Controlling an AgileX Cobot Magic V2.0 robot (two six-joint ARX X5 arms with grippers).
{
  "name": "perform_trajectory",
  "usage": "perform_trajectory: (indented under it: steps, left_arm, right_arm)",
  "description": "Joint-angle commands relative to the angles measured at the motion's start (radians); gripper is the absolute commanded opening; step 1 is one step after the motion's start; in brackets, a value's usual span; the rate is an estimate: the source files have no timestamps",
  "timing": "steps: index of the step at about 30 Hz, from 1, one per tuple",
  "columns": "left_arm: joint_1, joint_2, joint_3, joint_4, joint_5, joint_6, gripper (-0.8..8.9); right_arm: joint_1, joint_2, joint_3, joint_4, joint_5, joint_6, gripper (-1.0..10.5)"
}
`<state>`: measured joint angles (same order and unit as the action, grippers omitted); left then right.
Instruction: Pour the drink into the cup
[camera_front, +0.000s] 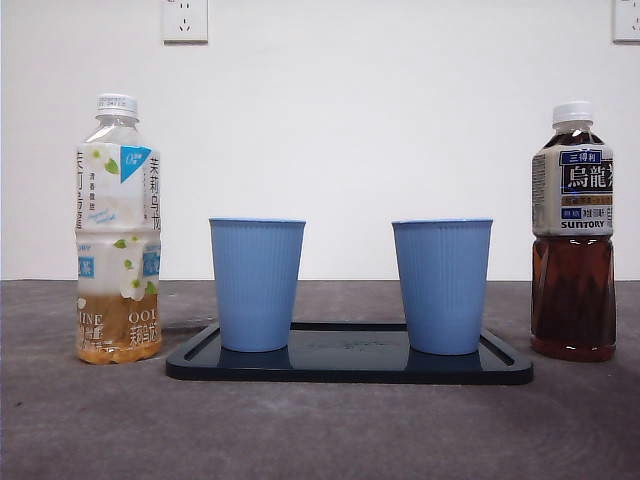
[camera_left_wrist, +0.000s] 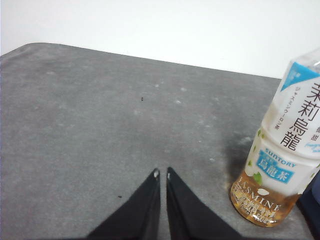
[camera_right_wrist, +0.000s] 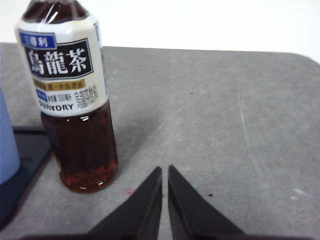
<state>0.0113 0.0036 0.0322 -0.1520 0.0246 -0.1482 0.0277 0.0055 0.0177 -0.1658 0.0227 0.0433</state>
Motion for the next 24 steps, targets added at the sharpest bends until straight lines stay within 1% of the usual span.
perform_trajectory:
  steps: [1, 4, 7, 10, 15, 18, 22, 24]
  left_arm:
    - [0.0, 0.0, -0.02, 0.008, 0.013, -0.034, 0.16]
    - [-0.002, 0.0, -0.013, 0.009, 0.077, -0.052, 0.16]
    - [-0.017, 0.002, 0.008, -0.019, 0.107, -0.092, 0.16]
    - [-0.041, 0.002, 0.043, -0.034, 0.107, -0.166, 0.16]
    - [-0.074, 0.014, 0.145, -0.044, 0.107, -0.194, 0.16]
    - [-0.084, 0.047, 0.236, -0.085, 0.108, -0.224, 0.16]
    - [-0.092, 0.12, 0.388, -0.18, 0.138, -0.218, 0.16]
    - [-0.092, 0.172, 0.472, -0.221, 0.171, -0.203, 0.16]
  right_arm:
    - [0.003, -0.002, -0.005, 0.008, -0.058, 0.129, 0.2]
    - [0.003, -0.002, 0.002, 0.008, -0.181, 0.171, 0.1]
    - [0.003, -0.002, 0.028, 0.002, -0.213, 0.254, 0.1]
    - [0.004, -0.001, 0.088, -0.031, -0.232, 0.288, 0.1]
    - [0.004, 0.01, 0.231, -0.113, -0.234, 0.323, 0.1]
    - [0.004, 0.042, 0.329, -0.164, -0.252, 0.328, 0.1]
    - [0.004, 0.118, 0.473, -0.241, -0.313, 0.327, 0.1]
    - [0.004, 0.168, 0.547, -0.282, -0.365, 0.312, 0.1]
